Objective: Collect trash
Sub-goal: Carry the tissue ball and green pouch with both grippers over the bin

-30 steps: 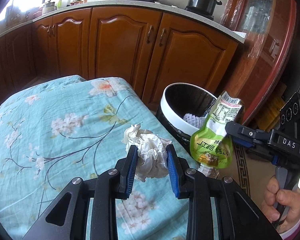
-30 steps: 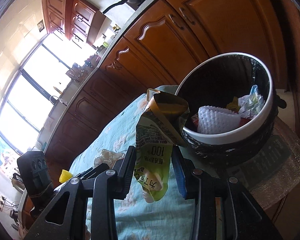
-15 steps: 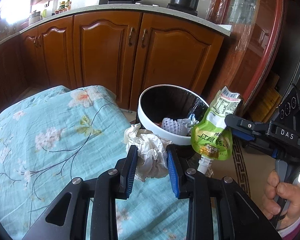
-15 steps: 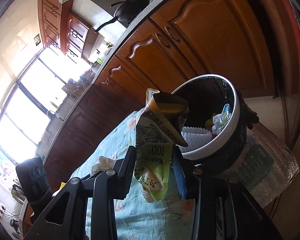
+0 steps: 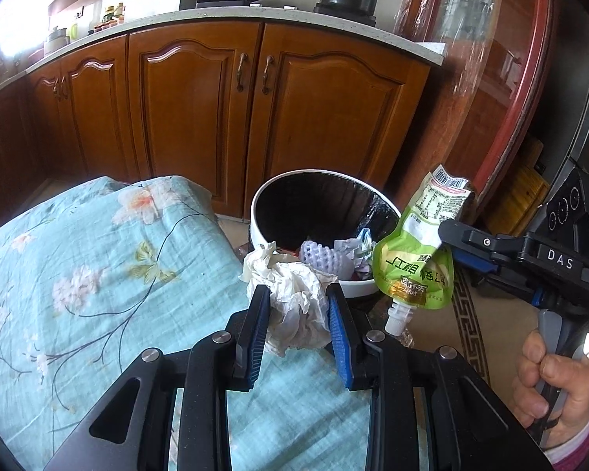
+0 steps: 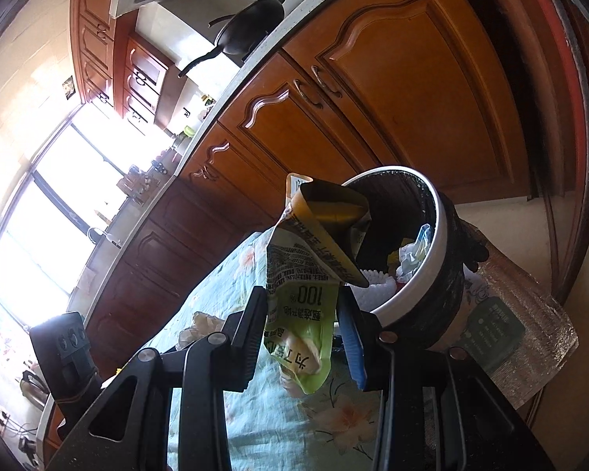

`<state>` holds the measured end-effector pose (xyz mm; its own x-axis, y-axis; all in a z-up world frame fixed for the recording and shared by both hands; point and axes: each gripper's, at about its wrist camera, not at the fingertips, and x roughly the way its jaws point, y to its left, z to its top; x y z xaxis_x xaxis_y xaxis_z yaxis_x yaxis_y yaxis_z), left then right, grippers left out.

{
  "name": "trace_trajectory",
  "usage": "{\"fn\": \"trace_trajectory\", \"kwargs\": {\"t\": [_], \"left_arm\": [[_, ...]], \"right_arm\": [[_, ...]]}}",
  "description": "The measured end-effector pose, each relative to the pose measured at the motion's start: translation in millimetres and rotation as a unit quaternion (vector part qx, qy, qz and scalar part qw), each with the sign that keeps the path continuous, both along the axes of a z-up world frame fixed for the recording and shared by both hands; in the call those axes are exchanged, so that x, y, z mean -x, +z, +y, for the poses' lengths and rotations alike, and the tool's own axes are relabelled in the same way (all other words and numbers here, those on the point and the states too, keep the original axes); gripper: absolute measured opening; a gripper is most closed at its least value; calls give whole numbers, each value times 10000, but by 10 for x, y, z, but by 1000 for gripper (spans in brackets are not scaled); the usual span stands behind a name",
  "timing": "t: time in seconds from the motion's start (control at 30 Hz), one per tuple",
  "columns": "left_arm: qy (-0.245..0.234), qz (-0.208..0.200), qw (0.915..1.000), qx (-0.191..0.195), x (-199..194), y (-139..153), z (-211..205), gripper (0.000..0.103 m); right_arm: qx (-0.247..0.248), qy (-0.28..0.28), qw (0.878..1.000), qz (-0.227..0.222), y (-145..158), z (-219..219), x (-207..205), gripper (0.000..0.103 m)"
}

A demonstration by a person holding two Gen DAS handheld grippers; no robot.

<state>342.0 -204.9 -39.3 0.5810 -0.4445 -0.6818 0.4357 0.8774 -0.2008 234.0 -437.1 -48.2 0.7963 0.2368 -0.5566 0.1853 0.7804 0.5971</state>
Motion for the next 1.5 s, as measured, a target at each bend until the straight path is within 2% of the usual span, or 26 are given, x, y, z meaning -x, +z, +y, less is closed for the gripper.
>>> {"fn": "trace_trajectory", "kwargs": {"t": [0.33, 0.6, 1.07, 1.5], "left_arm": [[-88, -64, 9999, -58, -174, 25, -188, 28], [-60, -69, 9999, -104, -357, -4, -276, 28], [-99, -23, 9993, -363, -740, -91, -663, 29], [-41, 121, 9989, -448, -982, -197, -841, 29]], "right_arm": [[170, -103, 9998, -58, 84, -75, -63, 37], [647, -198, 9977, -78, 188, -121, -189, 37], [990, -238, 9948, 88, 156, -227, -440, 37], [1124, -120, 9931, 317, 58, -268, -625, 37]]}}
